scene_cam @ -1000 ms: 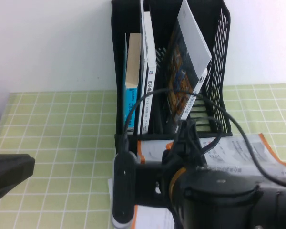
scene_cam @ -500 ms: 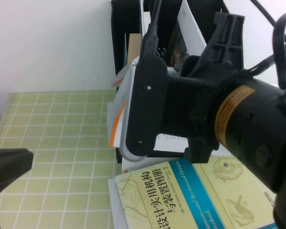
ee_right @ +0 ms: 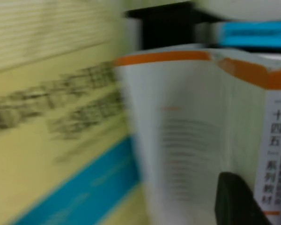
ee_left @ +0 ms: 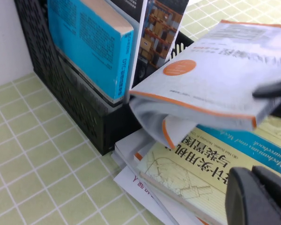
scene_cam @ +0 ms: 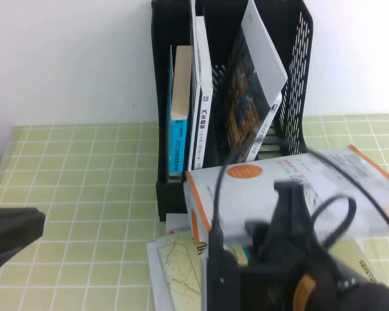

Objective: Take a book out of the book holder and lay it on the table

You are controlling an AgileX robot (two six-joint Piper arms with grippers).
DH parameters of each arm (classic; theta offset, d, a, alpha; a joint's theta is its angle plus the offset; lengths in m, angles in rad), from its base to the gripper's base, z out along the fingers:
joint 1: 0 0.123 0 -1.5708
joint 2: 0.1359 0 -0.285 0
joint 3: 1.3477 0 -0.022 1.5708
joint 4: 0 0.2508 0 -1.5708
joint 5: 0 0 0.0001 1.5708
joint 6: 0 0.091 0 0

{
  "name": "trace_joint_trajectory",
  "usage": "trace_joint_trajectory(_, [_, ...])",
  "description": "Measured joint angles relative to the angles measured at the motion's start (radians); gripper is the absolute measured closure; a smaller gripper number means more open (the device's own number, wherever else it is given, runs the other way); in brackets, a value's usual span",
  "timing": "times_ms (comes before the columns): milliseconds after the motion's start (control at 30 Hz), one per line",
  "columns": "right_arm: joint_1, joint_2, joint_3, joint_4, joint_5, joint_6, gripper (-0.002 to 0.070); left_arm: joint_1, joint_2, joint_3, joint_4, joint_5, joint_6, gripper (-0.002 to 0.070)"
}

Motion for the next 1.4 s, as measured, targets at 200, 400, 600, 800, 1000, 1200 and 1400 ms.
trace_joint_trajectory(200, [0.059,0.006,0.055,0.266,-0.054,0.124,0.0554,0.0,-0.002,0.0,0.006,0.013,-0.002,0.0677])
trace_joint_trajectory(400, [0.079,0.035,0.057,0.328,-0.11,0.15,0.0554,0.0,-0.002,0.0,0.006,0.013,-0.002,0.0678])
trace_joint_trajectory(600, [0.03,0.075,0.023,0.385,-0.148,0.171,0.0544,0.0,-0.004,0.0,0.008,0.013,-0.004,0.0677])
trace_joint_trajectory(800, [0.005,0.073,-0.135,0.757,-0.085,-0.069,0.0297,0.0,-0.004,0.008,0.004,0.013,-0.004,0.0677])
trace_joint_trajectory(1000, [0.005,0.017,-0.392,1.228,0.065,-0.598,0.0241,0.0,-0.03,0.021,-0.034,0.007,-0.004,0.0677])
trace_joint_trajectory(1200, [-0.015,-0.096,-0.596,1.274,0.161,-0.755,0.0573,0.0,-0.237,0.164,-0.112,-0.144,-0.015,0.0677])
trace_joint_trajectory(1400, [-0.239,-0.237,-0.592,1.263,0.162,-0.77,0.0668,0.0,-0.479,0.447,-0.119,-0.342,-0.108,0.0677])
